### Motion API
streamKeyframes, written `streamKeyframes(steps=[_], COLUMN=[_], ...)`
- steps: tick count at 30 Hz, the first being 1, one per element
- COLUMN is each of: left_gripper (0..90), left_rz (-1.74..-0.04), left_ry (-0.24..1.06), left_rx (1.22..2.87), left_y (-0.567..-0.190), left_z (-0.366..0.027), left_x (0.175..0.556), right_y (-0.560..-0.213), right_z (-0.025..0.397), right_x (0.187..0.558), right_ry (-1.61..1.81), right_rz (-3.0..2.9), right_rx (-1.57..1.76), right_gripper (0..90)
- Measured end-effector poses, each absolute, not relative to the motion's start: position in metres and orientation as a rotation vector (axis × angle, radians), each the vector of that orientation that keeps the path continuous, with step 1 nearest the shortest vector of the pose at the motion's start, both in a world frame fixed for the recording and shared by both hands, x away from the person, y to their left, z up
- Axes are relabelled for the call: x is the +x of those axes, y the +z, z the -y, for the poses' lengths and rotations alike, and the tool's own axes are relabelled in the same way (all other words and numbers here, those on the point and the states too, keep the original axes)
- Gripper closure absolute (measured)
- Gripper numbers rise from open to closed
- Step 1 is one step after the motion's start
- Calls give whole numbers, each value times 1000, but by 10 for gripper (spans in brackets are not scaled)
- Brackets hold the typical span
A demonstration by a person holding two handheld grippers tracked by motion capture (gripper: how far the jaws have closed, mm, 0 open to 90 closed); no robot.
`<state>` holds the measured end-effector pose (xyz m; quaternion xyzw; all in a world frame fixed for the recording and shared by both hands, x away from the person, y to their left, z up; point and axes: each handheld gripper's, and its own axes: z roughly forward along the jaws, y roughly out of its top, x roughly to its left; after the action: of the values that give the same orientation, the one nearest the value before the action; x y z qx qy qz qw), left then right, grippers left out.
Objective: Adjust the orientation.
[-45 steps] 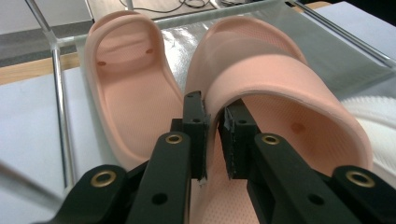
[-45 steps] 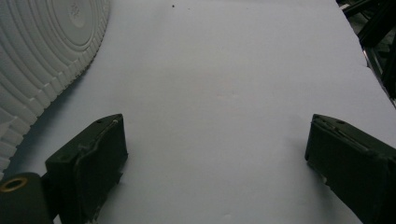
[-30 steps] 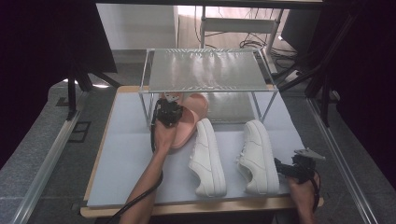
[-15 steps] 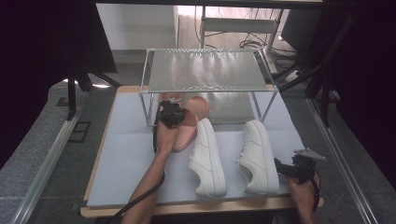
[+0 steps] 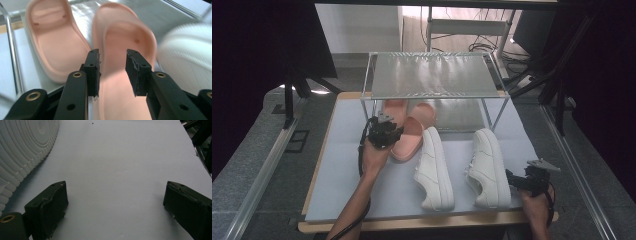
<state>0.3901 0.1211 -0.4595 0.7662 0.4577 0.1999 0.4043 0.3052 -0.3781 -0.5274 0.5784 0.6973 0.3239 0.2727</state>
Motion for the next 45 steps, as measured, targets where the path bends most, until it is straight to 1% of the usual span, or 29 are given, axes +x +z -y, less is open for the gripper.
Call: streamKeyframes(steps=[3, 6, 11, 14, 19, 30, 45], left_gripper=[686, 747, 849, 890, 894, 893, 892], left_rz=[-1148, -1145, -1130, -1126, -1130, -1124, -1075], left_ry=[472, 442, 424, 423, 448, 464, 461], left_rx=[1929, 1934, 1981, 2004, 2051, 2073, 2073], left_y=[-467, -477, -491, -496, -505, -509, -505], left_z=[-129, -134, -136, -136, -130, -118, -90], left_x=[376, 362, 345, 338, 333, 338, 361], right_y=[-527, -527, -527, -527, -527, -527, -527], right_z=[378, 378, 378, 378, 378, 378, 378], right_x=[305, 305, 305, 305, 305, 305, 305], right_ry=[872, 873, 873, 872, 872, 872, 873], right_rz=[-1876, -1876, -1875, -1875, -1875, -1875, -1875], right_rx=[1557, 1558, 1559, 1559, 1559, 1559, 1559], right_gripper=[59, 59, 59, 59, 59, 59, 59])
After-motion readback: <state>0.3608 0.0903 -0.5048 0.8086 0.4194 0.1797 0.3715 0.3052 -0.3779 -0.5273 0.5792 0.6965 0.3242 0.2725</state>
